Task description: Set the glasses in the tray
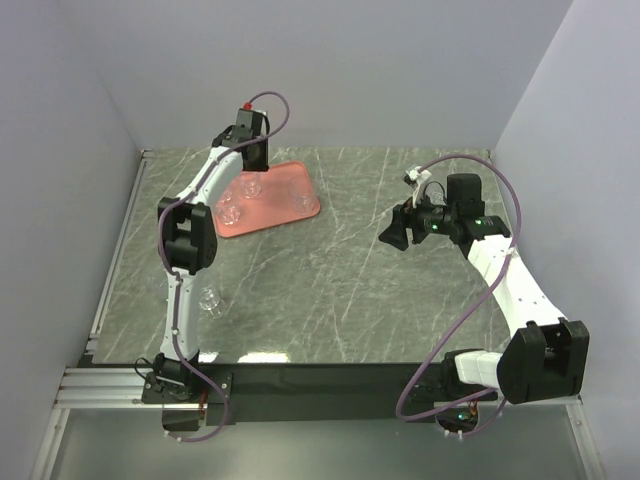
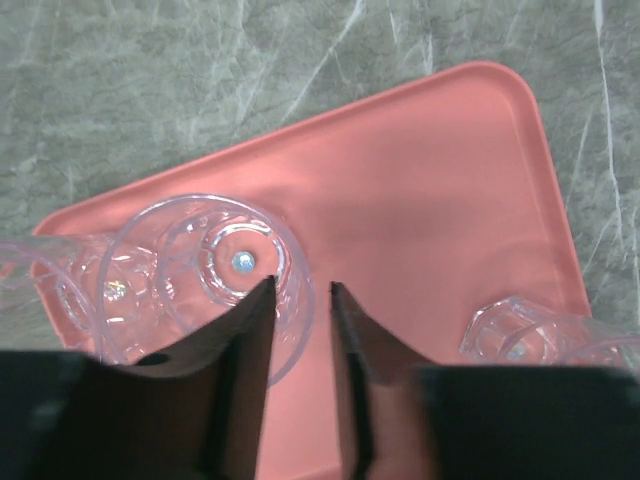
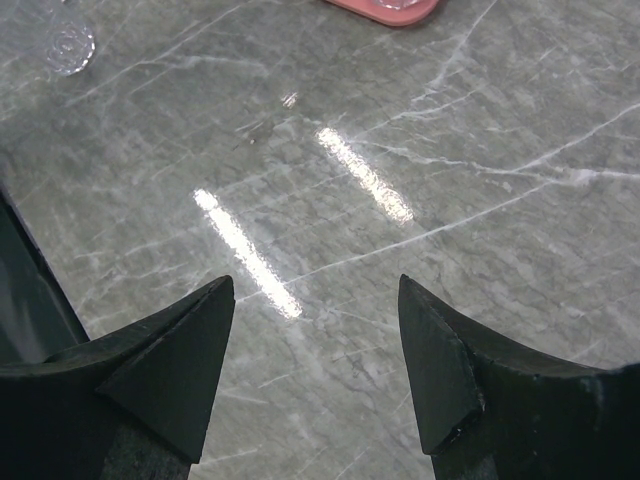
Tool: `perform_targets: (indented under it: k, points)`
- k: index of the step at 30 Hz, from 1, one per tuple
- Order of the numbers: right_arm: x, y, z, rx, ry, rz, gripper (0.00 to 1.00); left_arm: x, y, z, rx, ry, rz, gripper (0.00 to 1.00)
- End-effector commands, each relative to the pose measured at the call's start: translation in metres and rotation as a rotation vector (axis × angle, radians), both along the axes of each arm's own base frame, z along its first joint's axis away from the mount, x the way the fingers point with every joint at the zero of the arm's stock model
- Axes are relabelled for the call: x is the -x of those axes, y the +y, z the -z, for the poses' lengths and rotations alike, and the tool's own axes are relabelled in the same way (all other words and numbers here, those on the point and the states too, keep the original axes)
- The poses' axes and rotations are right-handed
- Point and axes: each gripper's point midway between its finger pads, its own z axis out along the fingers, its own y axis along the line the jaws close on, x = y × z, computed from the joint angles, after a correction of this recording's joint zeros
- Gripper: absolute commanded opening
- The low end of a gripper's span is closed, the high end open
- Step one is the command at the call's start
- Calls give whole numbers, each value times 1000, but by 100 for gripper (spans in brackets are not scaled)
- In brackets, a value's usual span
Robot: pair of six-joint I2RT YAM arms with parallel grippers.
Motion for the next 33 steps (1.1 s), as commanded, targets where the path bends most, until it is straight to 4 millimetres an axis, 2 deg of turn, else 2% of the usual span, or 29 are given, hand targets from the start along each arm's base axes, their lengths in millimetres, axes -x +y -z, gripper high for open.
perform_targets:
  k: [1, 6, 9, 10, 12, 13, 14, 15, 16, 17, 18, 19, 20, 21, 22, 23, 24, 25, 26, 27, 28, 29, 30, 31, 32, 33]
  points:
    - [-4, 0, -8, -13, -44, -4, 73, -15, 1, -31, -2, -90, -17, 38]
    - [-5, -2, -8, -5, -47, 6, 73, -19, -2, -59, 32, -145, -29, 59]
    - [-7, -7, -6, 5, -48, 25, 73, -19, -7, -89, 70, -199, -22, 66]
    - [-9, -11, -6, 12, -51, 38, 73, -16, -9, -106, 90, -225, -14, 67]
    - [-12, -16, -8, 19, -58, 55, 73, -13, -10, -117, 113, -246, -13, 67]
    - [-14, -19, -10, 22, -63, 68, 73, -7, -10, -137, 131, -280, -9, 67]
    - [-18, -27, -11, 28, -65, 101, 73, -2, -10, -132, 136, -275, -8, 67]
    - [-21, -31, -13, 30, -70, 122, 73, 2, -9, -137, 143, -288, -13, 68]
    - [-24, -36, -15, 30, -75, 145, 73, 13, -4, -162, 152, -335, -24, 68]
    - [-28, -44, -16, 33, -71, 190, 73, 22, 0, -143, 143, -299, -35, 69]
    - [-31, -47, -17, 40, -72, 209, 73, 26, 1, -151, 151, -332, -37, 70]
    - [-36, -58, -21, 45, -77, 254, 73, 40, 6, -175, 161, -381, -42, 72]
    - [-40, -63, -22, 47, -71, 288, 73, 51, 13, -157, 142, -350, -61, 72]
    - [-48, -75, -22, 67, -69, 345, 73, 64, 19, -182, 155, -409, -71, 74]
    - [-53, -82, -22, 78, -65, 383, 73, 72, 24, -184, 155, -419, -82, 74]
    - [-58, -88, -21, 77, -48, 431, 73, 84, 32, -166, 137, -388, -99, 75]
    - [-68, -102, -18, 110, -35, 496, 73, 100, 38, -187, 150, -438, -108, 77]
    - [-74, -110, -17, 126, -28, 534, 72, 107, 45, -191, 150, -462, -119, 77]
    - [-78, -116, -15, 138, -17, 570, 71, 119, 52, -174, 135, -437, -131, 78]
    - [-85, -124, -6, 160, 10, 604, 71, 134, 60, -192, 136, -487, -142, 79]
    - [-94, -139, -12, 183, -1, 664, 71, 141, 68, -195, 133, -514, -162, 80]
    - [-99, -146, -10, 188, 14, 698, 70, 152, 74, -178, 124, -490, -179, 81]
    - [-110, -153, -9, 198, 26, 721, 68, 168, 81, -195, 139, -543, -193, 84]
    - [-115, -164, -8, 215, 34, 763, 66, 177, 87, -180, 138, -538, -207, 85]
    - [-121, -169, 5, 230, 75, 777, 66, 185, 91, -180, 144, -550, -219, 86]
    - [-131, -175, -5, 232, 58, 797, 63, 198, 96, -191, 153, -593, -234, 86]
